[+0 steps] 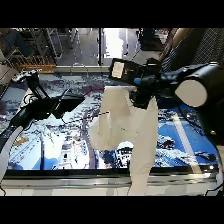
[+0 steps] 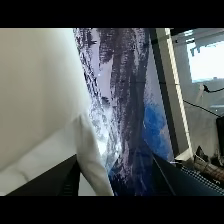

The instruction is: Fold the clothes and pants, and hang the long-sleeved shirts on hangers.

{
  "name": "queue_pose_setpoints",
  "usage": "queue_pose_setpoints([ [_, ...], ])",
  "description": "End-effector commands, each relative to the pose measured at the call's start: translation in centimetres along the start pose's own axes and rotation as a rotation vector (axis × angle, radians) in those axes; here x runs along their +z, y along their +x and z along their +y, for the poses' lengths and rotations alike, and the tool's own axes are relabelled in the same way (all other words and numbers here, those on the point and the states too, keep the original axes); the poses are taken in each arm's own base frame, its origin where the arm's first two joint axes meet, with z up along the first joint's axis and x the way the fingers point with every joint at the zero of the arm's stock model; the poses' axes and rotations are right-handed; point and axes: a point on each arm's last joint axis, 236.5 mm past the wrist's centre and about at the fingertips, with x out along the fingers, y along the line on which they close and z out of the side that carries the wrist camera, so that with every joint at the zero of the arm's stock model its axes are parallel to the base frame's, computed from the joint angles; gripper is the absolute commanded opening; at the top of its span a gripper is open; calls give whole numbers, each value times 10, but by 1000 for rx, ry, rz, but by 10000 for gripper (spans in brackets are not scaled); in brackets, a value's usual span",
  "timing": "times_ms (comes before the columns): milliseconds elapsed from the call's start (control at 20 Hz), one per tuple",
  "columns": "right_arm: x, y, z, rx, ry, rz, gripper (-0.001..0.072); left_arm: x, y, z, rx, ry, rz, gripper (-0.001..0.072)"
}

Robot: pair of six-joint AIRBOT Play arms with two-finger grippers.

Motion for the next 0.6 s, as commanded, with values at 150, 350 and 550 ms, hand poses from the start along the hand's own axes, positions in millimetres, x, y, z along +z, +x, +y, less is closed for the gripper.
queue_pose_setpoints([
  [150,40,25,28,124,7,-152,79,-2,-2,24,102,-1,9,56],
  [350,21,23,45,197,-9,-77,22,-6,-25,87,381,-38,31,720],
  [550,-8,27,59,250,-30,38,20,-2,-82,107,528,-25,168,720],
])
